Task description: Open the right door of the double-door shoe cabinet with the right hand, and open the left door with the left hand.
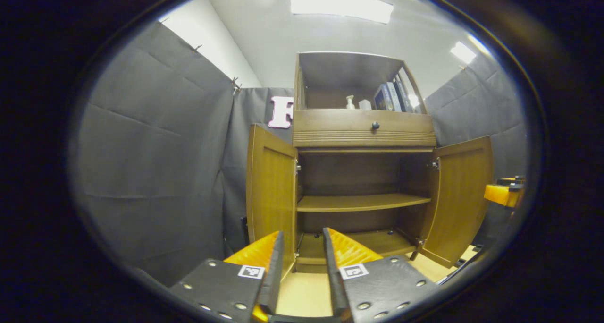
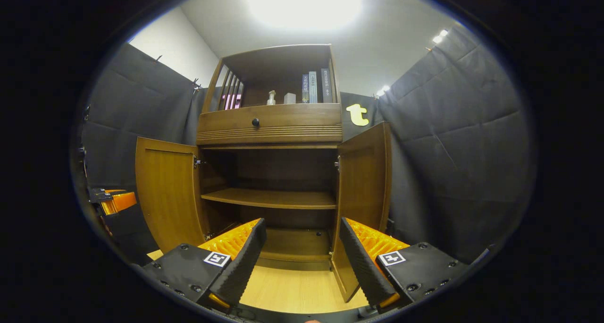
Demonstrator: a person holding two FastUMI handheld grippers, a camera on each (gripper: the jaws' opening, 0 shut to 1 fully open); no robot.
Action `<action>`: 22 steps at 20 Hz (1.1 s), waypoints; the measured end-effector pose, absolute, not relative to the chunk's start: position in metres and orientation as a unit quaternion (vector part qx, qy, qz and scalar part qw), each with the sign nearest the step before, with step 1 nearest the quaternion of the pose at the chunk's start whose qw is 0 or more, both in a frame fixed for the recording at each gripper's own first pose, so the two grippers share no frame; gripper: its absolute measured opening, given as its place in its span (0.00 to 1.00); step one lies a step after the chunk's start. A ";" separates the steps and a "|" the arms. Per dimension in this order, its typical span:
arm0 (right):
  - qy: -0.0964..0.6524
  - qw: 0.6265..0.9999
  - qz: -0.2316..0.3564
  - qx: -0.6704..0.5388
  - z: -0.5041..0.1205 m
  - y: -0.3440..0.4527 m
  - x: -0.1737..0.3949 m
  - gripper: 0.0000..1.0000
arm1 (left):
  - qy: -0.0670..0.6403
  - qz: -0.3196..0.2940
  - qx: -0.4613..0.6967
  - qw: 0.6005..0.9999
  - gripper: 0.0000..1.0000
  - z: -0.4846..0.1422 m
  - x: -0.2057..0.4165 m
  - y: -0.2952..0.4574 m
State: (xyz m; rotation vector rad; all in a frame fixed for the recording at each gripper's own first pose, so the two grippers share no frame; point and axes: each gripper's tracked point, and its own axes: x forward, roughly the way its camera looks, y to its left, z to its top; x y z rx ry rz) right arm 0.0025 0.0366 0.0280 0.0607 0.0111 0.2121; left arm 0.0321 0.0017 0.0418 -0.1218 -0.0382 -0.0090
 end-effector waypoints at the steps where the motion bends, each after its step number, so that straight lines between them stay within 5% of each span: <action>1: 0.005 0.994 0.104 0.029 0.026 0.033 0.003 0.94 | -0.024 0.003 -0.060 0.998 0.59 0.046 0.030 0.000; 5: 0.002 0.996 0.087 0.032 0.024 0.018 0.002 0.94 | -0.031 0.027 -0.055 0.998 0.84 0.052 0.013 -0.001; 22: -0.007 0.996 0.079 0.039 0.022 0.017 0.003 0.94 | -0.047 0.033 -0.032 0.998 0.84 0.063 -0.004 0.004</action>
